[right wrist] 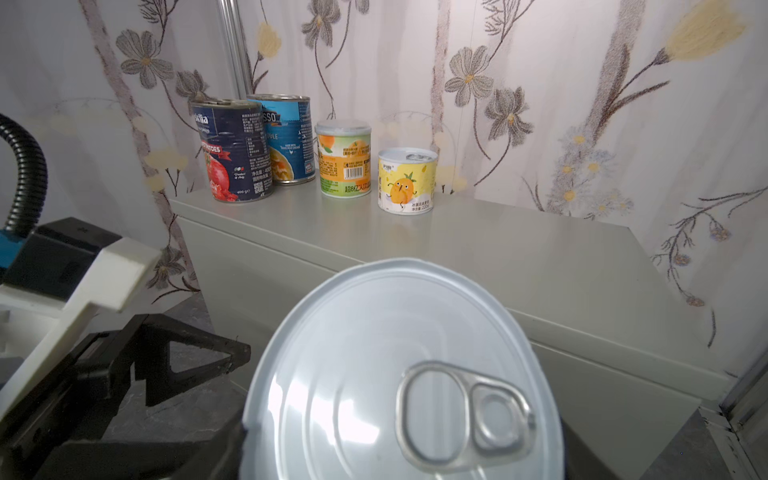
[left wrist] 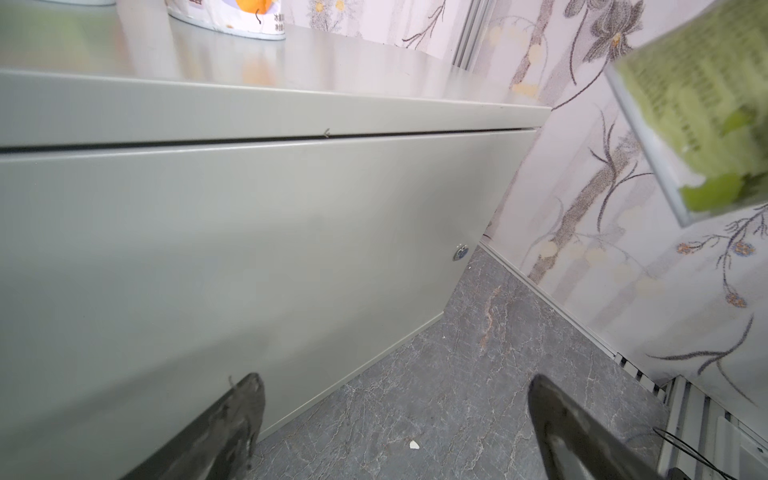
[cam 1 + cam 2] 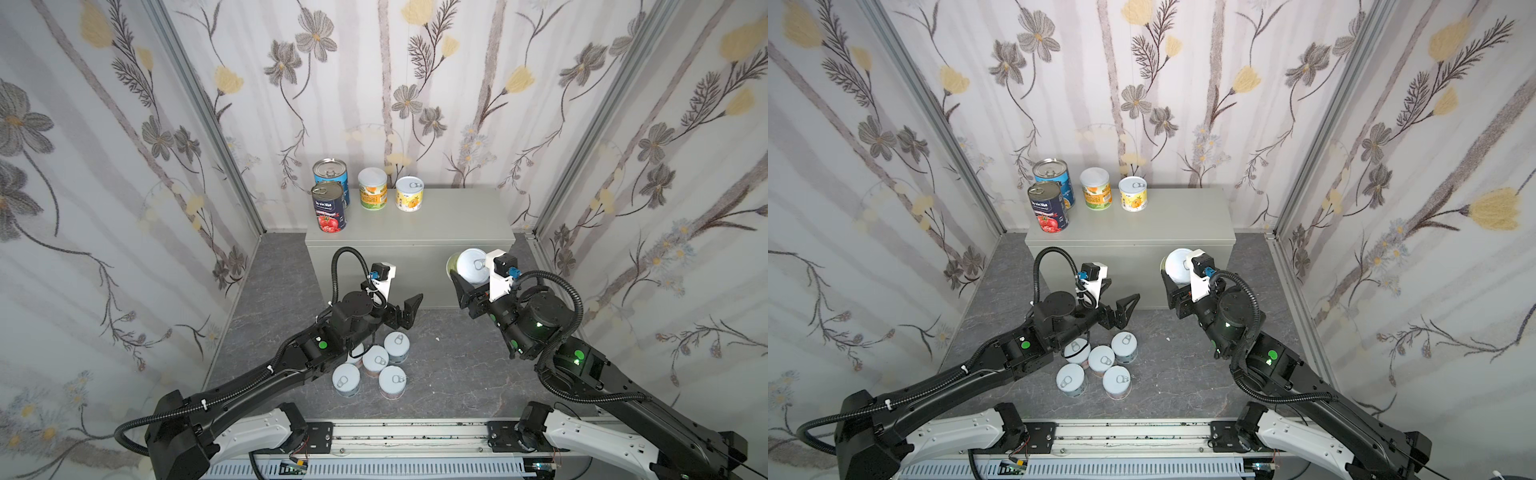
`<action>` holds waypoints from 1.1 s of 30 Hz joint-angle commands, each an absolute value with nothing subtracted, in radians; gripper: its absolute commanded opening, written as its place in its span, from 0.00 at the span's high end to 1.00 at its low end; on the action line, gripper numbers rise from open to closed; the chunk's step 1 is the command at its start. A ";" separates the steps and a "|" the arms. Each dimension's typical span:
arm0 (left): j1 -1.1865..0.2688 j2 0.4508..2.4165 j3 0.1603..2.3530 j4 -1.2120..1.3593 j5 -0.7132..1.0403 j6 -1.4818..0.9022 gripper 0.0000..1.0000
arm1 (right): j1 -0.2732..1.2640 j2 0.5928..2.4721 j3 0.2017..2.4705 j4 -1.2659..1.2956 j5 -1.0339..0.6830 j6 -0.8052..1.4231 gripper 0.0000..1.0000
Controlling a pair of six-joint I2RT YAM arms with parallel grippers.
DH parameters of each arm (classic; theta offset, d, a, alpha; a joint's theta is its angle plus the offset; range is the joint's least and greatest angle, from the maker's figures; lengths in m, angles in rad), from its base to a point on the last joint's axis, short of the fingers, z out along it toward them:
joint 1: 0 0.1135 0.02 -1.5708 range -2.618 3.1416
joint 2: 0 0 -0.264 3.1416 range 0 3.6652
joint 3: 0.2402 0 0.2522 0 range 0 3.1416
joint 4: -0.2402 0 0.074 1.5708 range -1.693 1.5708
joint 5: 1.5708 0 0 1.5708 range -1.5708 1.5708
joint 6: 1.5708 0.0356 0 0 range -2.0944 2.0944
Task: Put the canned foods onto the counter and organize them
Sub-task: 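Raise the green can with the right gripper up toward the cabinet top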
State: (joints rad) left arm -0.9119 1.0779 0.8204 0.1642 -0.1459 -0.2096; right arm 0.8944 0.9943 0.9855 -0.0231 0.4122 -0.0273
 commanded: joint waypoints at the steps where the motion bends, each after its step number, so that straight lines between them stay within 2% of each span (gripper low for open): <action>1: -0.911 1.071 0.814 0.202 -0.199 -0.225 0.00 | 0.843 1.027 1.060 -0.034 0.328 -0.049 0.38; 20: -0.908 0.972 0.746 0.146 -0.323 -0.222 0.00 | 0.545 1.301 1.384 -0.080 0.121 -0.094 0.38; 33: -0.908 0.891 0.679 0.104 -0.400 -0.159 0.00 | 0.447 1.560 1.643 -0.129 0.035 -0.108 0.38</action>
State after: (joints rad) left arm -0.9092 0.9012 0.6872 0.1081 -0.3653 -0.1822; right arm 0.4522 1.5265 1.5959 -0.1684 0.0654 -0.0879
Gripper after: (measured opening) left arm 0.997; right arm 0.727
